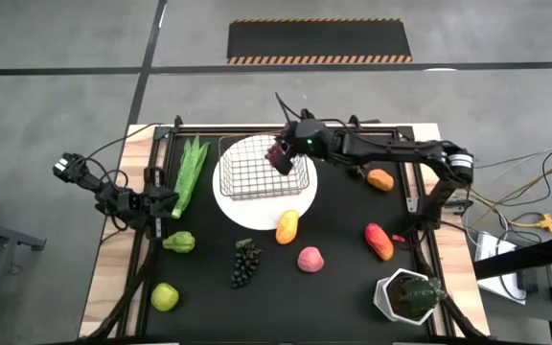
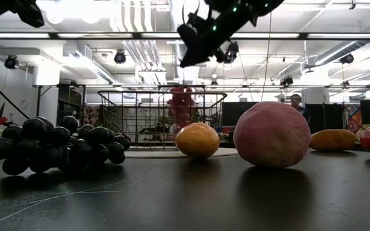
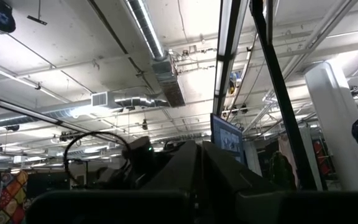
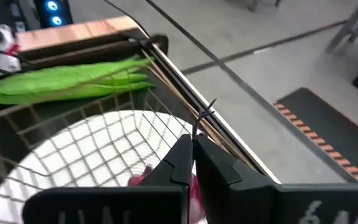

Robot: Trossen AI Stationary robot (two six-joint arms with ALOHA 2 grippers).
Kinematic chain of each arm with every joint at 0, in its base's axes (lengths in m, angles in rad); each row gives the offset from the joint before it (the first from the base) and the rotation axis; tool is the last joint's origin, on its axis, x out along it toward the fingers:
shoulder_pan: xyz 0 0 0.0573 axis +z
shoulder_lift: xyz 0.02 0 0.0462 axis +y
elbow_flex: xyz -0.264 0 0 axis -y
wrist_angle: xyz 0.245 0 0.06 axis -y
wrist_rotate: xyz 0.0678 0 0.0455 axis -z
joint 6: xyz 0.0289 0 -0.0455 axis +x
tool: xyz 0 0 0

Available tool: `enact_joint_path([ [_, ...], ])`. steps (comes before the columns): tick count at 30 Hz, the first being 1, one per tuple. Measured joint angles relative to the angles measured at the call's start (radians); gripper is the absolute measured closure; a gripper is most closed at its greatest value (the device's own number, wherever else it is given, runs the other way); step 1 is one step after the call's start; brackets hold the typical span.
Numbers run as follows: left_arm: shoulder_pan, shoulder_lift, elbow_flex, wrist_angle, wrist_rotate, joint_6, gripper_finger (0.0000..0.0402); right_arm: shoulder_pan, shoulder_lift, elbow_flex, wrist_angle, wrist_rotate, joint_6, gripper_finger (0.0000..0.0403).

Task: Build produce basket
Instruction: Put the red grapes into the gold wire basket, then put the green leaf lettuce into the gold wire basket

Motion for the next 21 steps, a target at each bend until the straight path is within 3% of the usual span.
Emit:
enact_joint_path([
  [14,0.0,0.0,0.0,0.0,-0.003,0.0,0.0393,-0.086,0.101,0.005,-0.018,0.001,0.029,0.0393],
  [21,0.0,0.001,0.0,-0.001,-0.015,0.0,0.0393,-0.104,0.102,0.005,-0.045,0.034,0.03,0.0355],
])
